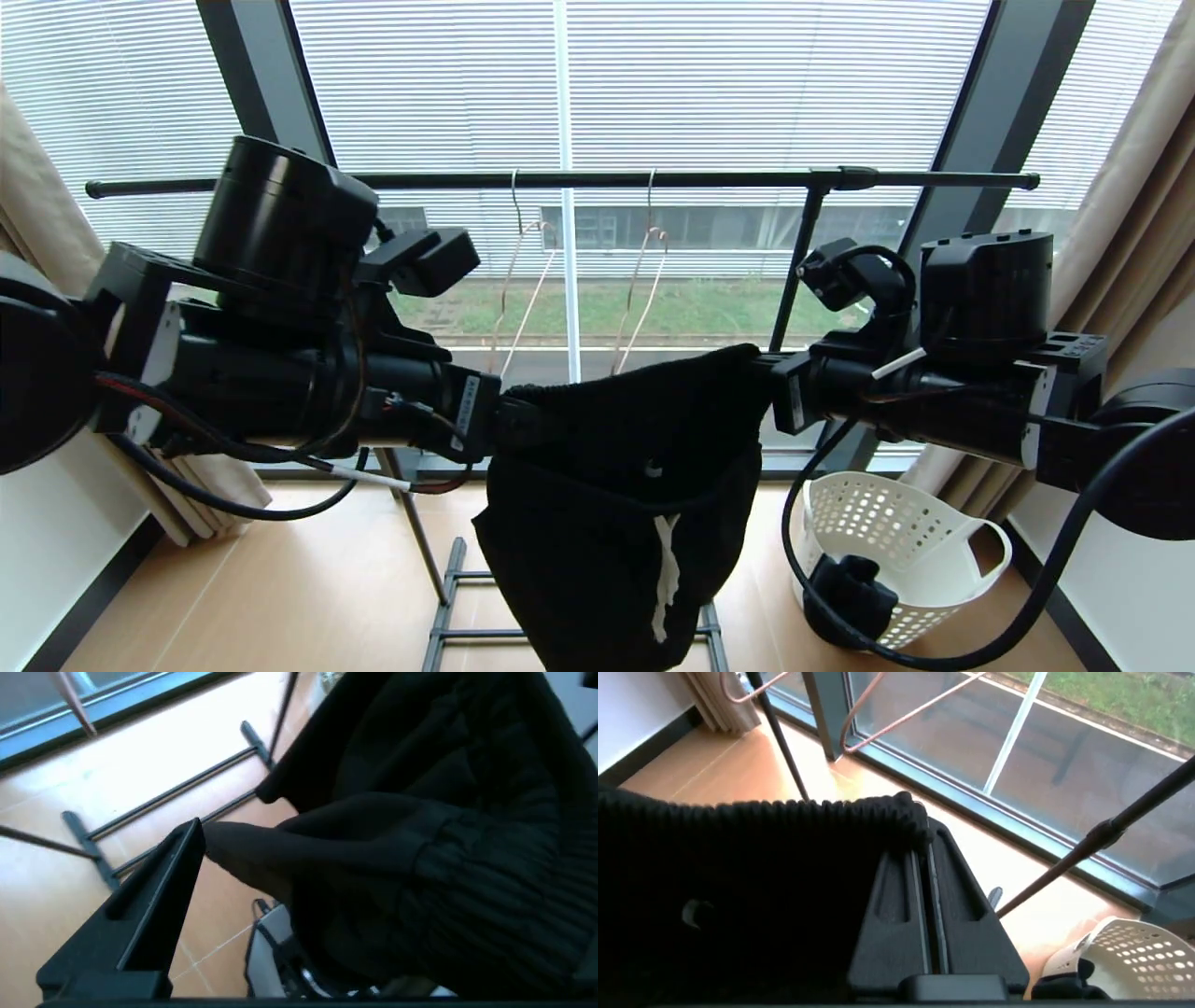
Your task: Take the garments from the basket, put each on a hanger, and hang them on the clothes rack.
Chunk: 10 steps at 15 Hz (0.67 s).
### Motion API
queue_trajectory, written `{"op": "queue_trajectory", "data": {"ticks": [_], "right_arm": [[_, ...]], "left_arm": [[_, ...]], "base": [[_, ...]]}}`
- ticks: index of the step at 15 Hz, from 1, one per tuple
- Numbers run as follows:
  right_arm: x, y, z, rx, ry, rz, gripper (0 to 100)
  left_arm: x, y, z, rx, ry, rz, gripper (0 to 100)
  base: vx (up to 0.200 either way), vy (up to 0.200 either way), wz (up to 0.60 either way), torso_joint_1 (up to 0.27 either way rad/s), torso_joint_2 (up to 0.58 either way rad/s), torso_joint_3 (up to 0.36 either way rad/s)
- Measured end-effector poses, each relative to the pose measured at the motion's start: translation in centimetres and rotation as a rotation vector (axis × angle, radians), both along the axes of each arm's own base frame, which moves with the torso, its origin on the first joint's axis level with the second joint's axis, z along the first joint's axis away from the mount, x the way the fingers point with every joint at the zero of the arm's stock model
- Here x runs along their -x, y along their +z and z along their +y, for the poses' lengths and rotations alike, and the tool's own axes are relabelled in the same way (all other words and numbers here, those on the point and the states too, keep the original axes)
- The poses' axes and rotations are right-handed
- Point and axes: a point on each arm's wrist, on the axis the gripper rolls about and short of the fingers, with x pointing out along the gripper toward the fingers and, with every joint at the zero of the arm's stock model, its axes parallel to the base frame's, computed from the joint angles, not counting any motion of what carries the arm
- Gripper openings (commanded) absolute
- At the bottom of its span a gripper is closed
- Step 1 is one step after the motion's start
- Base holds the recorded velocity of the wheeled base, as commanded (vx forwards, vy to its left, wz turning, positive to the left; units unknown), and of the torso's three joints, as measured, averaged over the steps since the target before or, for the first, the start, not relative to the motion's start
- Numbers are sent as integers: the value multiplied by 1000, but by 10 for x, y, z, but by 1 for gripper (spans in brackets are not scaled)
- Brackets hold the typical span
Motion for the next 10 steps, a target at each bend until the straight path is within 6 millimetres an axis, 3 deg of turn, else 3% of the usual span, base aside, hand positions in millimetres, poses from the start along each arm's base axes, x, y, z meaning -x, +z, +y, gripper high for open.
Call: {"op": "queue_trajectory", "data": {"ticks": [5, 10], "right_arm": [[-4, 10, 2, -47, -53, -12, 0], [-6, 8, 3, -43, -55, -9, 0]], "left_arm": [[-3, 3, 40, 145, -67, 70, 100], [-8, 6, 43, 119, 1, 36, 100]], "base": [[0, 0, 0, 0, 0, 0], [0, 0, 0, 0, 0, 0]]}}
